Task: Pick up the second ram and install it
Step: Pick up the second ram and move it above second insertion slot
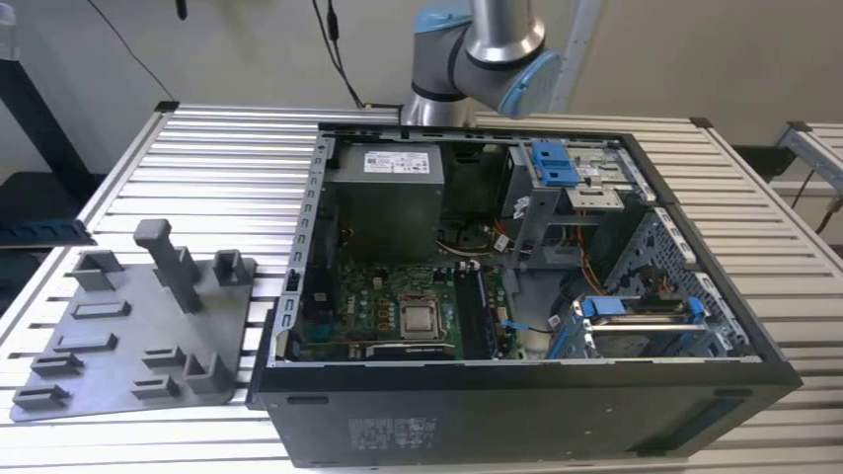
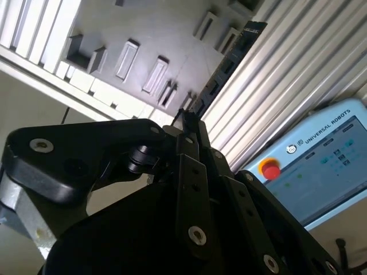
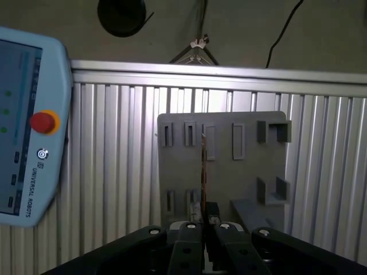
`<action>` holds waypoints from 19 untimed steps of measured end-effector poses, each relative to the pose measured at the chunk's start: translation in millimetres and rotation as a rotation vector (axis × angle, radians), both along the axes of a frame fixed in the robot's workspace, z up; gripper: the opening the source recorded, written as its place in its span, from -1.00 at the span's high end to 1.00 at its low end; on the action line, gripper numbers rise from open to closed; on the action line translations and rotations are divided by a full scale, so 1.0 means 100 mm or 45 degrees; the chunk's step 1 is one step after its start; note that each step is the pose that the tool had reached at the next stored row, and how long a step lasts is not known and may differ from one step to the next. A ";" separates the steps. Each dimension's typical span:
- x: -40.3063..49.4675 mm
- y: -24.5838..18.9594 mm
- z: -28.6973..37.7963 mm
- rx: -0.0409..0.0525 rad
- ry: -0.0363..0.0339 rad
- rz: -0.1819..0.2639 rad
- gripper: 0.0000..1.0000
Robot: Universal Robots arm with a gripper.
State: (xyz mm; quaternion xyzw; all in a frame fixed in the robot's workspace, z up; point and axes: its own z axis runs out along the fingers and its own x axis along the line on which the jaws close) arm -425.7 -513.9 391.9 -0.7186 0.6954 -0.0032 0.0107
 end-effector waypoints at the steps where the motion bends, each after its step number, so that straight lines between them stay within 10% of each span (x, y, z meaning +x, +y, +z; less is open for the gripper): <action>1: 0.000 0.000 0.010 0.000 0.0002 0.000 0.72; 19: 0.065 0.000 0.019 -0.001 0.0001 0.000 0.72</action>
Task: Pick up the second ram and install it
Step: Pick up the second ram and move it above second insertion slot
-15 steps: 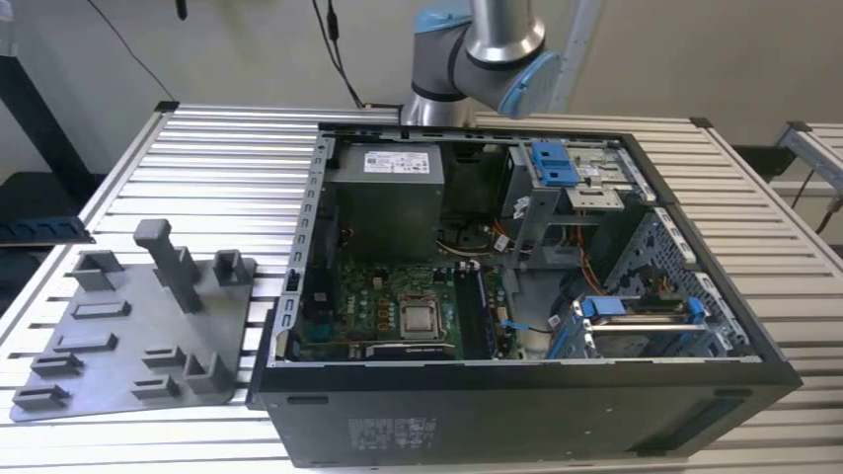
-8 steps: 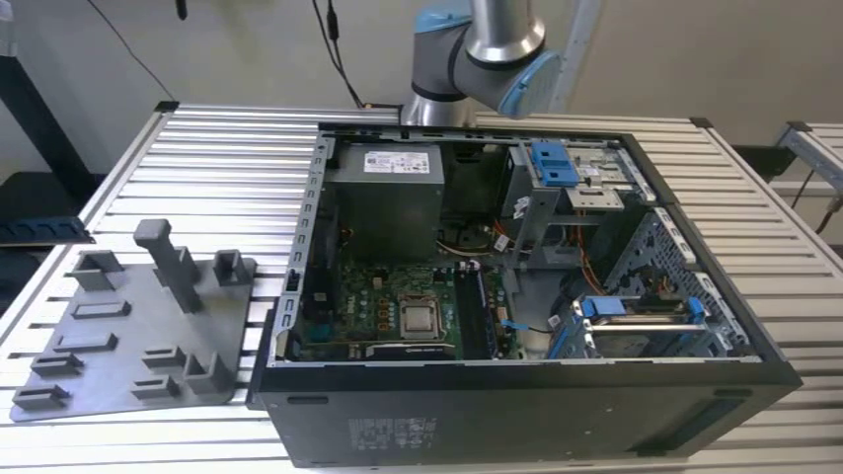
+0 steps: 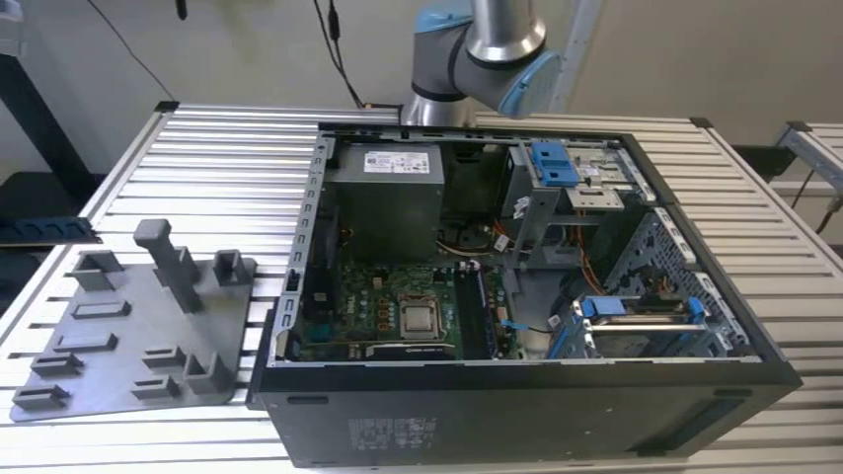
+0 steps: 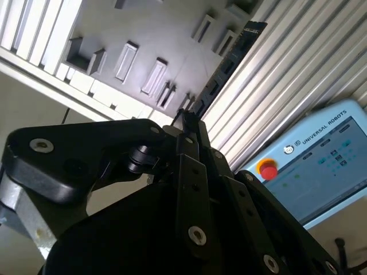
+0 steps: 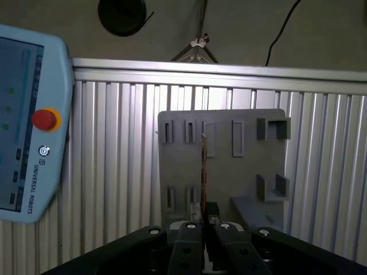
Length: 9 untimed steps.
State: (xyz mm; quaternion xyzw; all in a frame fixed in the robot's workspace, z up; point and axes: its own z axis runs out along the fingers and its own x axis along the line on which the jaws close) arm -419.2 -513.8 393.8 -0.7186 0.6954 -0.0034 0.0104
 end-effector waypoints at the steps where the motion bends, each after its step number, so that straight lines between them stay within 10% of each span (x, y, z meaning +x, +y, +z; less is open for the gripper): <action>1: 0.017 0.000 0.000 0.000 0.0000 0.000 0.72; 9: 0.162 0.000 0.000 0.000 0.0000 0.000 0.72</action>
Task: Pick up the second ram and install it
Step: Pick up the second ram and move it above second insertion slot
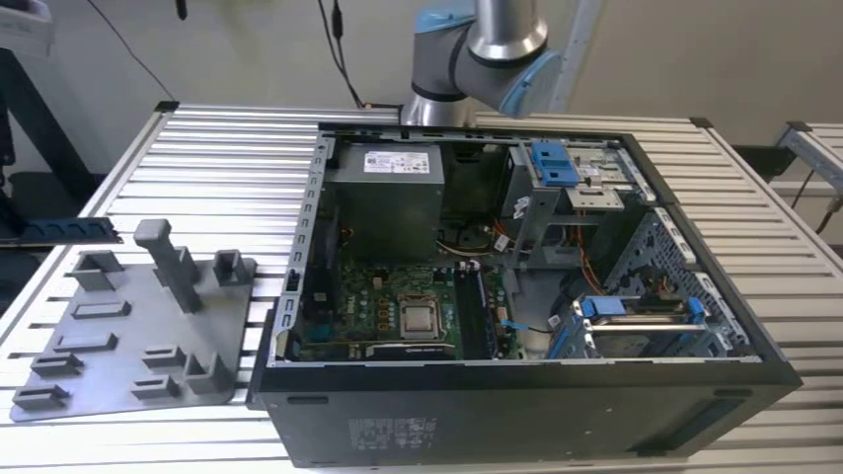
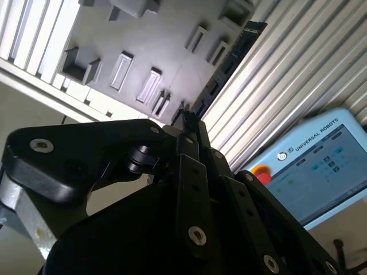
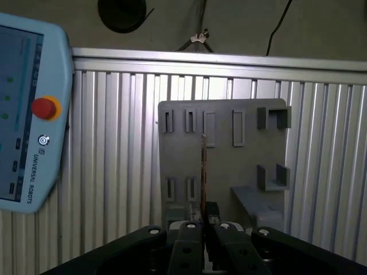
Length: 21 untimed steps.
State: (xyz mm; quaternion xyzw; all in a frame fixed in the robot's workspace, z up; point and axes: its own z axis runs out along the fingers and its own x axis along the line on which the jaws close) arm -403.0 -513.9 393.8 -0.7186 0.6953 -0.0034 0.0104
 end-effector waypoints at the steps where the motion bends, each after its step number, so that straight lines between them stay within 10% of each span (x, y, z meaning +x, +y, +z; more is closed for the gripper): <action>1: 0.016 0.000 0.000 0.000 0.0001 0.000 0.72; 21: 0.305 0.000 0.000 0.000 0.0000 0.000 0.72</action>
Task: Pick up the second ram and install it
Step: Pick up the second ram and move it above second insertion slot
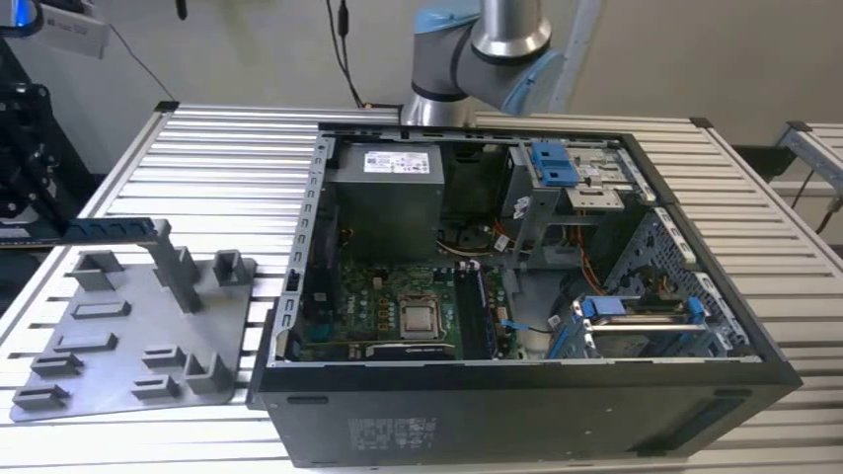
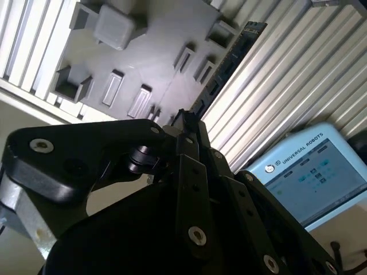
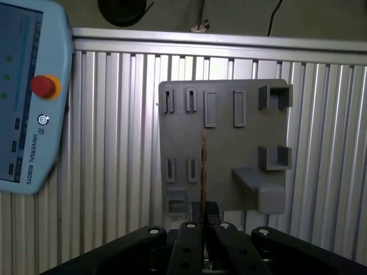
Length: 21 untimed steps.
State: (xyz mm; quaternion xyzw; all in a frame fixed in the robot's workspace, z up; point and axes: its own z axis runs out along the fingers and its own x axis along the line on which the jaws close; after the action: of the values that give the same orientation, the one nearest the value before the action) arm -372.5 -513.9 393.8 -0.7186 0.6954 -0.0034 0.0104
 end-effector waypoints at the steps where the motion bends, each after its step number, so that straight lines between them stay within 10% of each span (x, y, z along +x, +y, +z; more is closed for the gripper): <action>1: 0.010 0.000 0.000 0.000 0.0000 0.000 0.72; 21: 0.295 0.000 0.000 0.000 0.0001 0.000 0.72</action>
State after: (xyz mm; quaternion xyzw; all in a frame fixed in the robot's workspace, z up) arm -343.1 -513.9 393.8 -0.7186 0.6954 -0.0034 0.0104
